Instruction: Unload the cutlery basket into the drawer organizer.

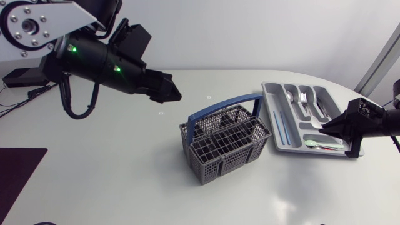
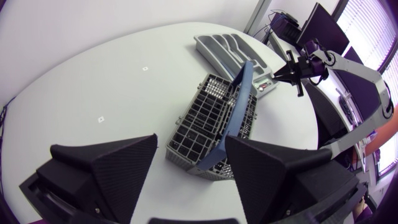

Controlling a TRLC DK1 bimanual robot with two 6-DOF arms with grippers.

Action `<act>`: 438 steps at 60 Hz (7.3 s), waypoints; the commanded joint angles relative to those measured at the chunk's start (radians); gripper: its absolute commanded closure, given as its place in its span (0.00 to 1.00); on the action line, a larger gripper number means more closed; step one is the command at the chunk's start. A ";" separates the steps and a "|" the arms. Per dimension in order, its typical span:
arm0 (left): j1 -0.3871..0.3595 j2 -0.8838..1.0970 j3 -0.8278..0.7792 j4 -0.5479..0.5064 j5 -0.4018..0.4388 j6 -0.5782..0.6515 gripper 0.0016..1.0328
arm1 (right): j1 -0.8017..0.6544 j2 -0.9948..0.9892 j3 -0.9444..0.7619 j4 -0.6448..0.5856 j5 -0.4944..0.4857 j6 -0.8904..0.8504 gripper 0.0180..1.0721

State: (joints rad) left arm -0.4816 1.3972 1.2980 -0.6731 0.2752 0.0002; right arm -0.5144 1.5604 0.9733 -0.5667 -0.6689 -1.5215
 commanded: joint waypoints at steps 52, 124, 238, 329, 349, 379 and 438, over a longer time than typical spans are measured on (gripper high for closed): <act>0.020 -0.078 -0.167 0.021 -0.021 0.011 0.19 | -0.052 0.228 0.068 0.087 0.158 -0.272 0.35; -0.081 0.132 -0.266 0.124 -0.071 0.139 0.19 | 0.591 0.000 -0.090 0.369 0.295 0.692 0.15; 0.098 0.184 -0.335 0.306 0.022 0.258 0.14 | 0.856 -0.137 -0.196 0.412 0.445 1.015 0.13; 0.422 -0.636 -0.644 0.388 -0.002 0.254 0.05 | 0.600 -0.875 -0.416 0.306 0.411 1.026 0.05; 0.506 -0.734 -0.723 0.415 -0.005 0.268 0.05 | 0.568 -1.008 -0.469 0.261 0.442 1.031 0.05; 0.549 -0.871 -0.827 0.494 -0.022 0.259 0.05 | 0.464 -1.191 -0.594 0.320 0.433 1.121 0.05; 0.488 -1.351 -1.256 0.657 -0.252 0.024 0.05 | 0.510 -1.529 -0.940 0.544 0.647 1.484 0.05</act>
State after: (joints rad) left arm 0.0162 0.0853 0.0914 -0.0391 0.0418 0.0692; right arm -0.0135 0.0589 0.0761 -0.0505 -0.0422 -0.0978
